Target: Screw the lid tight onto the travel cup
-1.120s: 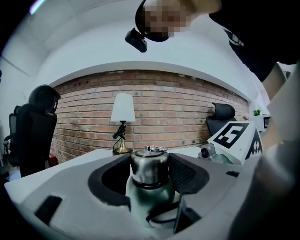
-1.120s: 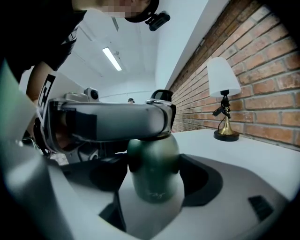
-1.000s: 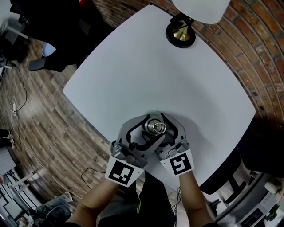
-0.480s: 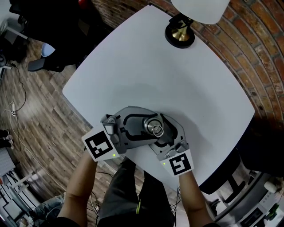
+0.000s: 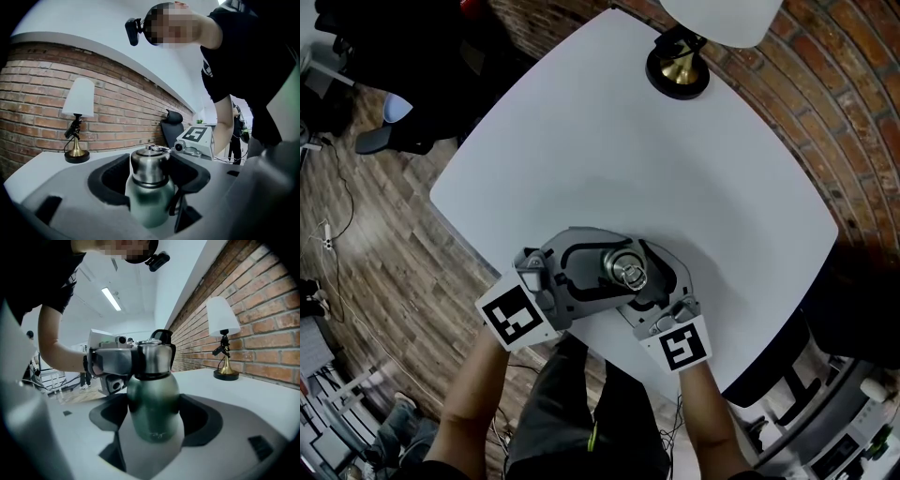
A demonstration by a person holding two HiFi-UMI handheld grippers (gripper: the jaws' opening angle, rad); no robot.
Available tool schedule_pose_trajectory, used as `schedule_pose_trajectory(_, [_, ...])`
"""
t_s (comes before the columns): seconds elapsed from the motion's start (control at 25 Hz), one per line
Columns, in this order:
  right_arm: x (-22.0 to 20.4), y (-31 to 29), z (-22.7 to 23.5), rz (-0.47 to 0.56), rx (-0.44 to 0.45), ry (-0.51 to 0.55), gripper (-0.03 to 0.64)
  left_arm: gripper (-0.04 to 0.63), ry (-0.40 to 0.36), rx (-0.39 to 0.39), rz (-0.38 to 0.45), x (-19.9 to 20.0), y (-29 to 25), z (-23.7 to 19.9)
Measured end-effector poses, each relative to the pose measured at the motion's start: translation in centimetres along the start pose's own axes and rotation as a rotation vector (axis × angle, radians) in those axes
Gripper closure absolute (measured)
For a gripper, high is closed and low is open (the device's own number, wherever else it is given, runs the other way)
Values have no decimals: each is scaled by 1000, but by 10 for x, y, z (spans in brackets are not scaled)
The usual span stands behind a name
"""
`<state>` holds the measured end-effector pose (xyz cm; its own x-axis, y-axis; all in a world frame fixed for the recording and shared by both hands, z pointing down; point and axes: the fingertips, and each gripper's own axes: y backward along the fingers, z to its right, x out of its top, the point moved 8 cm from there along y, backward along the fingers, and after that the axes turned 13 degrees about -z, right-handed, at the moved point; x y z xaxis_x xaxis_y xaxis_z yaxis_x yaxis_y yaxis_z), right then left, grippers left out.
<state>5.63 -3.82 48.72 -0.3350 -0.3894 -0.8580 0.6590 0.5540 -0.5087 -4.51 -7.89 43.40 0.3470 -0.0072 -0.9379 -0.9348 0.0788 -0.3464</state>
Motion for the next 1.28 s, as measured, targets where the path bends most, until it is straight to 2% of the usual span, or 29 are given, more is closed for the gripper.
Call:
schedule_pose_trajectory(0.12, [0, 0, -1, 0, -3, -2, 273, 275, 43, 41, 14, -3, 1, 8])
schedule_pose_trajectory(0.2, [1, 0, -1, 2, -3, -6, 272, 268, 95, 87, 28, -5, 3, 14])
schedule_pose_trajectory(0.36, [0, 0, -1, 4, -5, -22, 273, 268, 213, 274, 24, -8, 3, 22])
schedule_pose_trajectory(0.52, [0, -1, -1, -1, -6, -19, 273, 268, 290, 397, 34, -7, -5, 30])
schedule_pose_trajectory(0.68, [0, -2, -1, -1, -8, -29, 272, 270, 287, 535, 31, -2, -7, 33])
schedule_pose_trajectory(0.8, [-1, -2, 0, -1, -8, -29, 272, 317, 263, 600, 21, -2, -10, 32])
schedule_pose_trajectory(0.88, [-1, -2, 0, 3, -9, -29, 273, 325, 254, 609, 18, -2, -11, 32])
schedule_pose_trajectory(0.96, [-1, -1, -1, 5, -10, -28, 273, 329, 242, 584, 20, -2, -11, 32])
schedule_pose_trajectory(1.12, [-1, -1, -2, 1, -9, -25, 273, 330, 196, 444, 22, -5, -5, 28])
schedule_pose_trajectory(1.28, [0, 0, -2, -1, -8, -23, 273, 330, 113, 301, 12, -3, -2, 20])
